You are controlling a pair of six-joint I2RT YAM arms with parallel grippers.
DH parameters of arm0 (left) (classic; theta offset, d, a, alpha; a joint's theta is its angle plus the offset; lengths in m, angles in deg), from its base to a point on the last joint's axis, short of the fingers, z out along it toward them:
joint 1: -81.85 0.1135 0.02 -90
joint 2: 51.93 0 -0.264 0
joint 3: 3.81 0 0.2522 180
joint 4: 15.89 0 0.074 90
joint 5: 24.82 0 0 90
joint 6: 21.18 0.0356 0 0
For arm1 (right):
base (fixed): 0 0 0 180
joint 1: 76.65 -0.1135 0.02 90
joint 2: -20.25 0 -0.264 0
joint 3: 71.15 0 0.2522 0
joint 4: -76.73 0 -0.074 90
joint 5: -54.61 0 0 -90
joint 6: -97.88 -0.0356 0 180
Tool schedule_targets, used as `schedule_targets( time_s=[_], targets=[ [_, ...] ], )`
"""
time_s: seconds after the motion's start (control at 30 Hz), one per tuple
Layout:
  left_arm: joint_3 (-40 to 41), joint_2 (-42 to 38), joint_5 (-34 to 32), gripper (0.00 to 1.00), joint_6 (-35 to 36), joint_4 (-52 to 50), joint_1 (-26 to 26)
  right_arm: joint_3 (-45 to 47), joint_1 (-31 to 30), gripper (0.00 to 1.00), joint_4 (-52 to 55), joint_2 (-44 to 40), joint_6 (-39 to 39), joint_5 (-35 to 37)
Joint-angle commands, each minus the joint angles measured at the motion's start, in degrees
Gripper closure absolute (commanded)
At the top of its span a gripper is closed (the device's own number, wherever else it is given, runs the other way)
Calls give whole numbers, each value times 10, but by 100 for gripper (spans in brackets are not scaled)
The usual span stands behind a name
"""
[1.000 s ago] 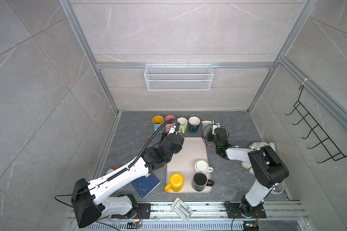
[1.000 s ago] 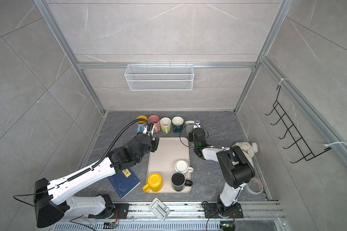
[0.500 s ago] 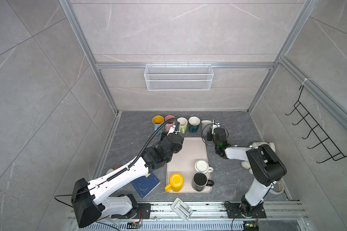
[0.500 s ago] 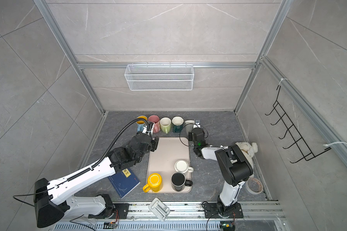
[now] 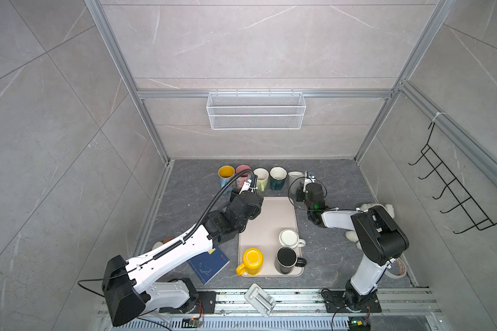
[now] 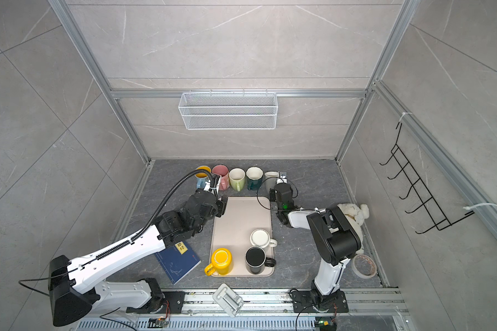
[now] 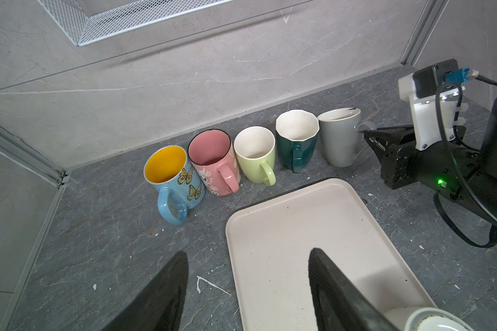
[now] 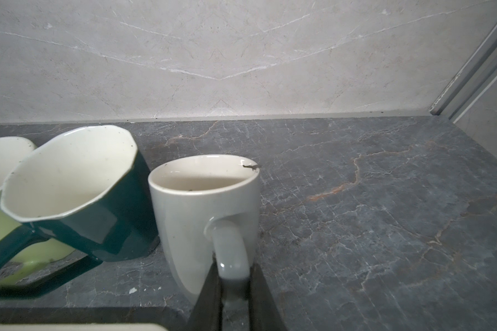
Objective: Turn the mug right side up
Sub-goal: Place the mug at the top-center of the table.
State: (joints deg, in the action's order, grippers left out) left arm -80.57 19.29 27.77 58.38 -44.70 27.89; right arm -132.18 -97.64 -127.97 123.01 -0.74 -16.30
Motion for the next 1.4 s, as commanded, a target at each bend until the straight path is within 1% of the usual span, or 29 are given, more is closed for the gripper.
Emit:
schedule_targets(
  time_s=[0.0,0.1,0.23,0.7,1.13,1.37],
  targets=[
    [-19,0,-12,31,7,11,2,-2,0,100,-26,1,-15,9],
    [-19,1,-12,31,8,10,2,-2,-1,100,-23,0,-16,9],
    [-17,0,-10,31,8,11,3,-1,-3,97,-19,-1,-14,11],
    [-10,-3,-6,31,11,17,3,12,-15,91,-12,-8,-8,22],
    [-4,-4,-3,30,14,19,3,23,-20,84,0,-19,-11,36],
    [-2,-3,2,30,16,26,3,24,-24,79,24,-30,-17,45]
  ],
)
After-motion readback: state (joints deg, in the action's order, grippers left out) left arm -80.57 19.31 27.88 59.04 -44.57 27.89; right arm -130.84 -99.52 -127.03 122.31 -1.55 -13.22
